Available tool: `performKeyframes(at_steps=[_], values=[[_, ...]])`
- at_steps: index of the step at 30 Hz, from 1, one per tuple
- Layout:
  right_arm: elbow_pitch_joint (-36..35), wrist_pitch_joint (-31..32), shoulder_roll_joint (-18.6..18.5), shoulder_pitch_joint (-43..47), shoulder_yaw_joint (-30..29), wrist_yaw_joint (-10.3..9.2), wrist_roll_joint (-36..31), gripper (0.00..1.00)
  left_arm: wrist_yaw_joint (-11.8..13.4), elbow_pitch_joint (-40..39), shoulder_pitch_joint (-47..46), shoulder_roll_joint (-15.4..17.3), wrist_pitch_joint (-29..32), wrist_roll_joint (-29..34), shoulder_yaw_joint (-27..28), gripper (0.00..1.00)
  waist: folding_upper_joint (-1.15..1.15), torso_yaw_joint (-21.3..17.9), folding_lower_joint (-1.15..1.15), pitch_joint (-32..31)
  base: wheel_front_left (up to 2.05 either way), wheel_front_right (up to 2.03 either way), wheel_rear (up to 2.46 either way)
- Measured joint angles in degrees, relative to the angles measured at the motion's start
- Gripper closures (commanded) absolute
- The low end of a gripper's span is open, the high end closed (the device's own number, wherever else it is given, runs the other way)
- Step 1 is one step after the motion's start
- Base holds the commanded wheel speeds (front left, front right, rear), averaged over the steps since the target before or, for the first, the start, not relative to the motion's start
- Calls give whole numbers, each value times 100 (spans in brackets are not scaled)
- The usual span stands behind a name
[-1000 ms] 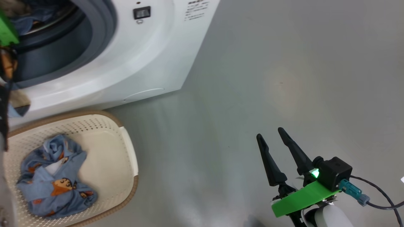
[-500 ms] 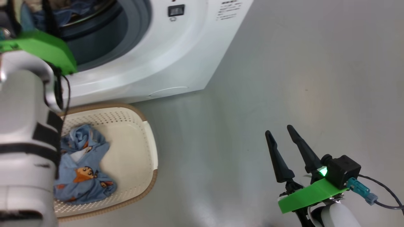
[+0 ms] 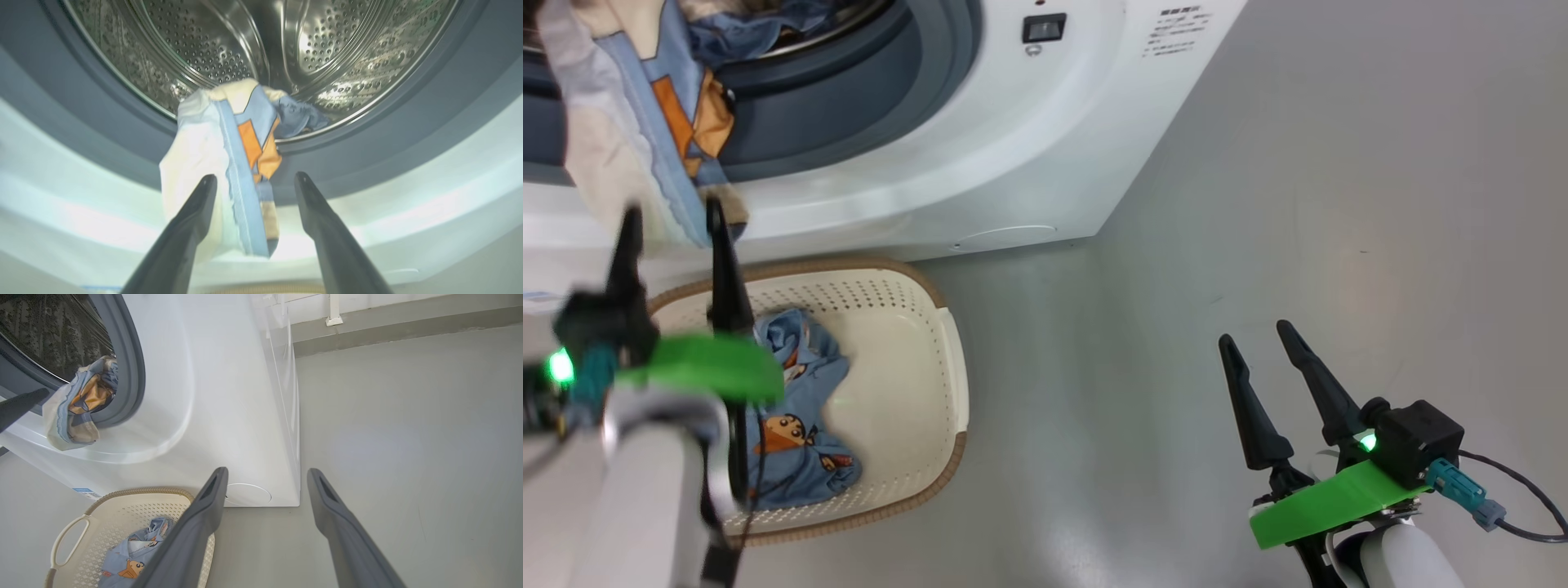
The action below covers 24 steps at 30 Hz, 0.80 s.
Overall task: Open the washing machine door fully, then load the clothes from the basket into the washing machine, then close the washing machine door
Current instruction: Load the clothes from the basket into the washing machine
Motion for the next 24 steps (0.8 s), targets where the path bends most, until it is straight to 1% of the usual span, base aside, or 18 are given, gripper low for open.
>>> performKeyframes(at_steps=[2,4,9,12,18,24], values=[[0,0,-18,-1,-12,0,-31,0,104,-454,560,20,82,-32,52,0,0,38,0,-1,0,0,0],[-11,0,-29,-4,-29,0,-34,0,158,-799,1053,62,176,-82,87,0,0,67,0,-5,0,0,0],[-36,0,-105,-16,-116,0,-38,0,211,-1325,1875,109,207,-136,119,0,0,132,0,-36,0,0,0],[-52,0,-111,-16,-127,0,-170,0,253,-1497,2174,100,226,-148,103,0,0,165,0,-76,0,0,0],[-68,0,-118,-13,-130,0,-181,0,303,-1785,2682,74,298,-246,48,0,0,176,0,-184,0,0,0],[-92,0,-131,3,-148,0,-189,0,337,-2056,2961,87,385,-268,31,0,0,167,0,-234,0,0,0]])
